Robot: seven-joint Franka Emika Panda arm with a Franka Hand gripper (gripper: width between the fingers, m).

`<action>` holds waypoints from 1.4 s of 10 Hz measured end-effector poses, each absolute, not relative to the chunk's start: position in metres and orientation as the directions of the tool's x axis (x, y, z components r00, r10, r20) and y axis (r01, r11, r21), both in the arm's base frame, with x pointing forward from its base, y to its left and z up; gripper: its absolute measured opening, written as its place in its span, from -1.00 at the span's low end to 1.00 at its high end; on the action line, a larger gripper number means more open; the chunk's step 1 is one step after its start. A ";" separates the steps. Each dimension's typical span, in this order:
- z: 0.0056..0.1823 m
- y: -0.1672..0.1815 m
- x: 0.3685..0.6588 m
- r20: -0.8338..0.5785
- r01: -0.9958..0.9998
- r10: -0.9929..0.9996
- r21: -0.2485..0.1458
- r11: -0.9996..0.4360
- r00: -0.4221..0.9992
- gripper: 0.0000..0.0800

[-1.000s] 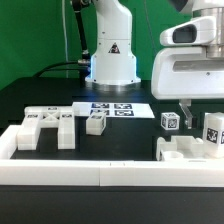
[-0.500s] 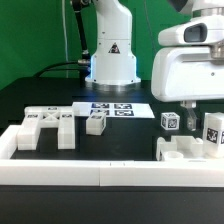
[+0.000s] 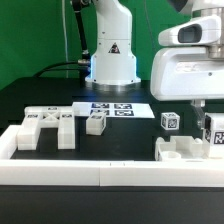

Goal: Assemble chair

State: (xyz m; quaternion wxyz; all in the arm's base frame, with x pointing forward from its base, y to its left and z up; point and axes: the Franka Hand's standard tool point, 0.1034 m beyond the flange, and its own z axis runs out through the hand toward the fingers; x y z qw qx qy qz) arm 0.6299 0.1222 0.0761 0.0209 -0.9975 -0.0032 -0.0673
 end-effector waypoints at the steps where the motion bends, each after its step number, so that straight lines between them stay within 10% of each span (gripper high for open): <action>1: 0.076 0.122 0.630 0.133 -0.032 -0.038 -0.047 -0.998 0.990 -0.28; 14: 0.074 0.126 0.626 0.017 -0.913 -0.922 -0.133 -0.385 0.386 -0.27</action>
Offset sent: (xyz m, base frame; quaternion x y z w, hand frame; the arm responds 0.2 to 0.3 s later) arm -0.0009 -0.0024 -0.0035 -0.0106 0.0000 0.2419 0.9702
